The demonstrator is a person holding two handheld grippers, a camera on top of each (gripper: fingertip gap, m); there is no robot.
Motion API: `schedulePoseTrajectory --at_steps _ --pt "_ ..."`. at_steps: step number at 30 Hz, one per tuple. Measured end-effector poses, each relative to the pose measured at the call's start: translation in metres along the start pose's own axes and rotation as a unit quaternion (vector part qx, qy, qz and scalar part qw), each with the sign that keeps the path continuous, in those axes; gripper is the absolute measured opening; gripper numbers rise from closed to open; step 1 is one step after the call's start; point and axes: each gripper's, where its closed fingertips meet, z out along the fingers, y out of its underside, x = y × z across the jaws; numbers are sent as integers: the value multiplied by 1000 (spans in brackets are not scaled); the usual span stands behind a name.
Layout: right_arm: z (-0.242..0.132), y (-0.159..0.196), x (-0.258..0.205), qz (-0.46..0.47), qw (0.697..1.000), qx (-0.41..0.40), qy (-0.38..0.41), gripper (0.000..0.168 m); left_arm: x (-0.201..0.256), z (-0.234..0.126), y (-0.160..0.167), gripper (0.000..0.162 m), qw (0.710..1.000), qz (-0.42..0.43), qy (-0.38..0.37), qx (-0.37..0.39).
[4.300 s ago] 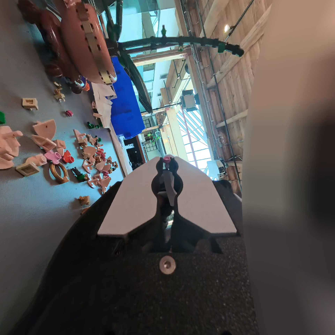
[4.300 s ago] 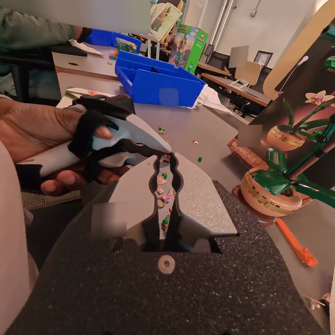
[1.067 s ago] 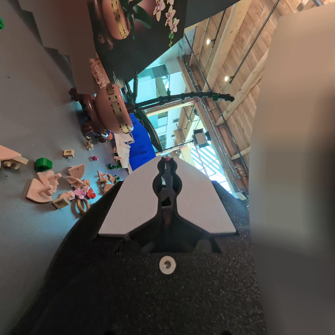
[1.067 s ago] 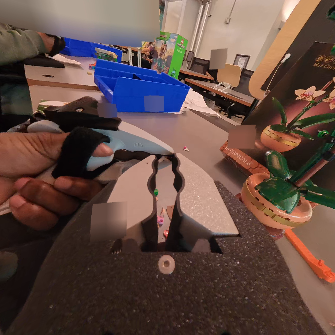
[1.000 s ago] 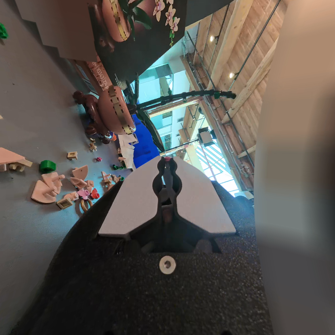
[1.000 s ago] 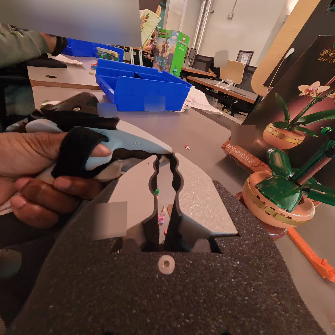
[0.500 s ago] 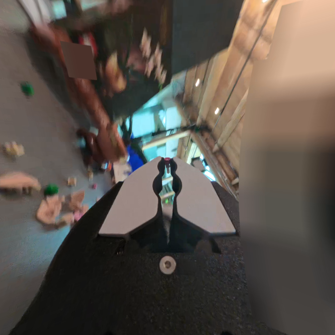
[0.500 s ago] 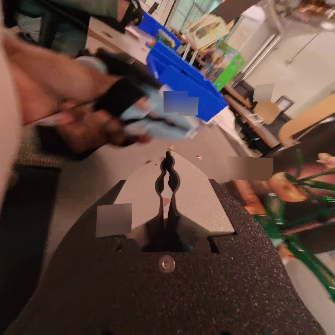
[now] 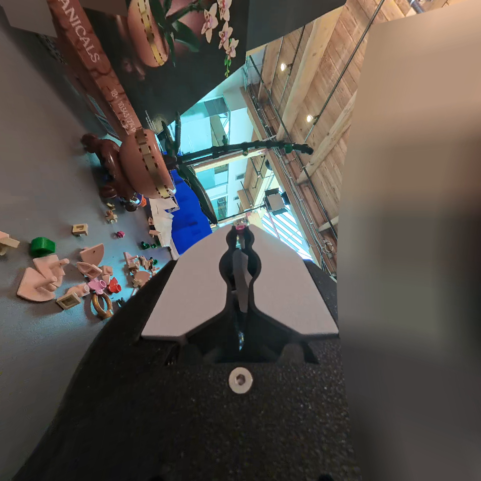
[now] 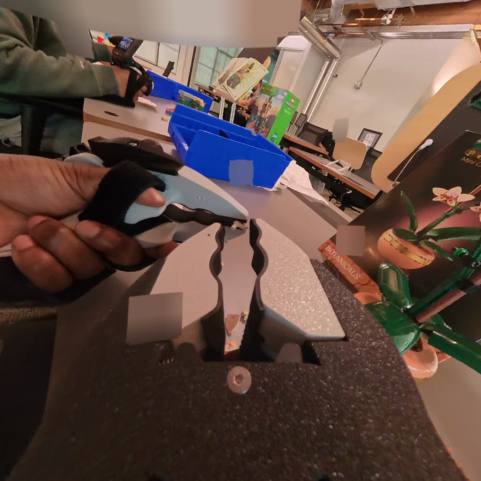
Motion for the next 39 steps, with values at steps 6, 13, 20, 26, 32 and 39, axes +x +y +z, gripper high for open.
schedulePoseTrajectory --at_steps 6,13,20,26,32,39 --pt "-4 0 -3 13 998 6 -66 11 3 0 10 5 1000 -6 13 -27" --pt "-10 3 -6 28 996 14 -89 0 2 -1 12 5 999 -23 18 -17" --pt "-11 2 -10 -13 997 12 -73 0 1 -1 10 5 1000 3 -1 -14" --pt "-12 5 -14 -38 995 -11 -88 0 -3 0 12 5 999 35 -26 -22" --pt "-9 11 -73 -106 972 -37 -205 0 -22 -2 -1 5 997 36 -71 -5" --pt "-6 21 -1 -2 997 -54 -61 0 -19 -1 -17 5 999 -20 -35 34"
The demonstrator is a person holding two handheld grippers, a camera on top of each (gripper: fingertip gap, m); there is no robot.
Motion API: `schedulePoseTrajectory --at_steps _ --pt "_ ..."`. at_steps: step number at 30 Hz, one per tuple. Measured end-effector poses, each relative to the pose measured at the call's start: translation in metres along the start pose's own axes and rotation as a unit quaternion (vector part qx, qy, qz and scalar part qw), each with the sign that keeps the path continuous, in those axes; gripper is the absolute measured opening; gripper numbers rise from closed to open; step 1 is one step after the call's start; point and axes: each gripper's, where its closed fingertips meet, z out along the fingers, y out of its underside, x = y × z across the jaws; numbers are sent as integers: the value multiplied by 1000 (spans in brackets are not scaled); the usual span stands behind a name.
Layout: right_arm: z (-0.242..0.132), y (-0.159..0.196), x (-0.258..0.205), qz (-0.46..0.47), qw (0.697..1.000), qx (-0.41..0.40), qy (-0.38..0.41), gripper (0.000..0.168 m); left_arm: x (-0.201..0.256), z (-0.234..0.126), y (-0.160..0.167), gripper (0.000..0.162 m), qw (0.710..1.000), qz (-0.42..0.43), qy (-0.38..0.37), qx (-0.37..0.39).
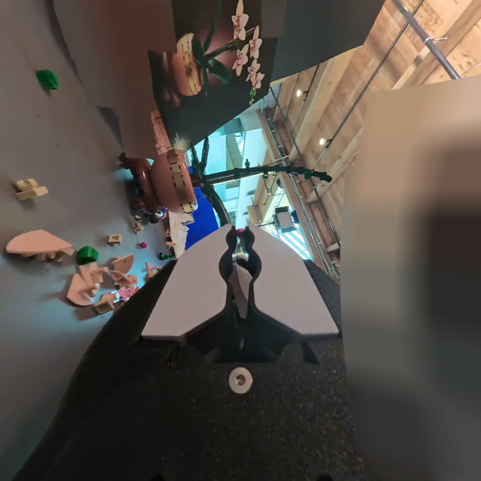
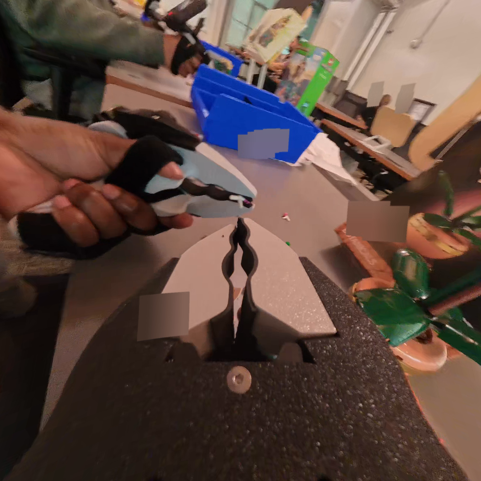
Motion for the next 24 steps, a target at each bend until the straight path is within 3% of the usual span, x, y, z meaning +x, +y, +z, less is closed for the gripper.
schedulePoseTrajectory --at_steps 2,3,4,6,11,16,20,24 --pt "4 -5 5 48 998 14 24 5 2 2 0 6 1000 -8 11 3" --pt "5 -9 6 75 996 25 34 19 3 2 0 5 1000 -10 14 7" --pt "7 -11 7 92 994 31 42 23 2 2 1 5 1000 -10 15 8" --pt "10 -6 9 79 994 10 78 26 2 2 2 5 1000 -8 16 12" --pt "14 -10 5 14 992 -6 121 25 6 6 4 6 1000 2 23 19" --pt "11 -14 9 33 989 8 143 12 9 6 7 5 999 49 14 17" --pt "7 -19 5 1 991 23 131 3 13 3 8 6 994 108 -3 15" --pt "8 -20 -9 -48 995 26 78 0 16 1 8 5 994 107 -1 13"
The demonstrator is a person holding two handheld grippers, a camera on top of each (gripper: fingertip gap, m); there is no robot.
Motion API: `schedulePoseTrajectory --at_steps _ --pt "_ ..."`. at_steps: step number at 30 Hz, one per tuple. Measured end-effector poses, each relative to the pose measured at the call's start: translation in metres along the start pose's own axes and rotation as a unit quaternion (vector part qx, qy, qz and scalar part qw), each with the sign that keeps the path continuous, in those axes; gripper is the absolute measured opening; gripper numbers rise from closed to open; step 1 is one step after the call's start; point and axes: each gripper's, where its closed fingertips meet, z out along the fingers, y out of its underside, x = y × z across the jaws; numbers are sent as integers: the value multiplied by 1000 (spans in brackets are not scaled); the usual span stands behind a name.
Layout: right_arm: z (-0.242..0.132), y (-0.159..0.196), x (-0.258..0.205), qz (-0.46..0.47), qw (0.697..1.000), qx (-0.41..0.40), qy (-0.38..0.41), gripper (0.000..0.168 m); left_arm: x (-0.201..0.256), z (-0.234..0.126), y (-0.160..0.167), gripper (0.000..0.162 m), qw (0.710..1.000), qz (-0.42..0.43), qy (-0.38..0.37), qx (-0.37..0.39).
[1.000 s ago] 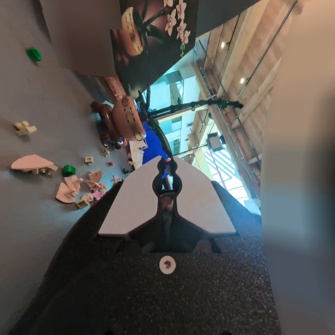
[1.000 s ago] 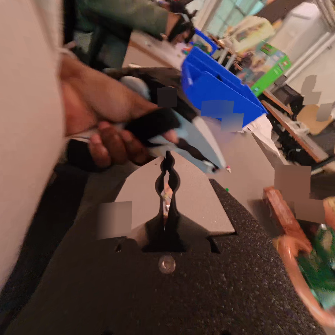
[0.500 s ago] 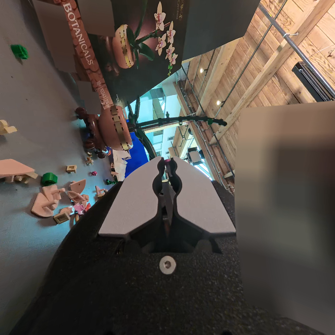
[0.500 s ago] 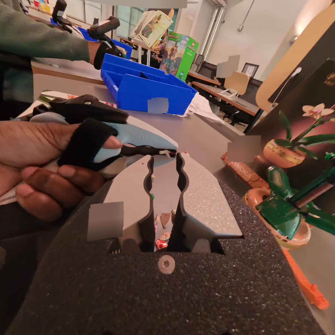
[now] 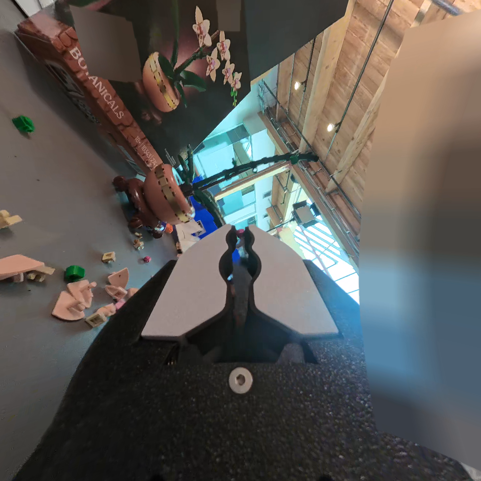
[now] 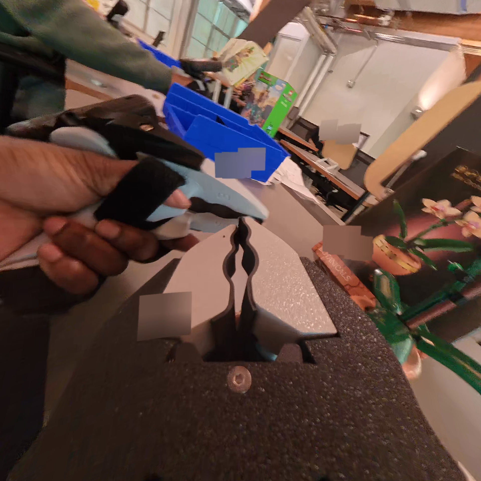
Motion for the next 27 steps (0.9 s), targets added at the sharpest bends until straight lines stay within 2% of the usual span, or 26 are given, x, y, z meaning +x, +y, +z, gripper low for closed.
schedulePoseTrajectory --at_steps 1,3,6,7,10,12,13,15,17,20,22,27 --pt "1 2 -13 -21 999 -9 -33 0 2 0 0 5 1000 -2 5 0" --pt "1 4 -13 -42 999 -11 -24 0 5 -1 -3 5 1000 5 10 4" --pt "-3 -3 -1 105 993 36 -28 0 3 -3 -6 5 999 -28 25 14" --pt "-4 -5 4 185 981 53 -36 0 3 -4 -6 5 999 -35 34 13" --pt "0 -4 5 416 901 73 -100 12 4 -5 -4 5 999 -24 49 6" --pt "4 0 0 492 857 66 -137 19 6 -4 1 5 999 3 46 -11" --pt "4 0 0 509 846 66 -147 19 6 -4 2 5 999 24 39 -17" --pt "3 -2 -4 502 847 58 -166 10 4 -5 5 5 996 85 17 -37" --pt "1 0 -9 475 859 37 -184 10 3 -7 10 5 984 164 -2 -69" --pt "-5 -1 -15 456 857 11 -240 15 6 -11 20 5 953 275 -4 -127" --pt "-10 -1 -18 424 868 9 -259 11 11 -13 27 5 932 324 10 -160" --pt "-16 -16 -11 332 919 68 -200 6 32 -13 34 5 897 404 69 -168"
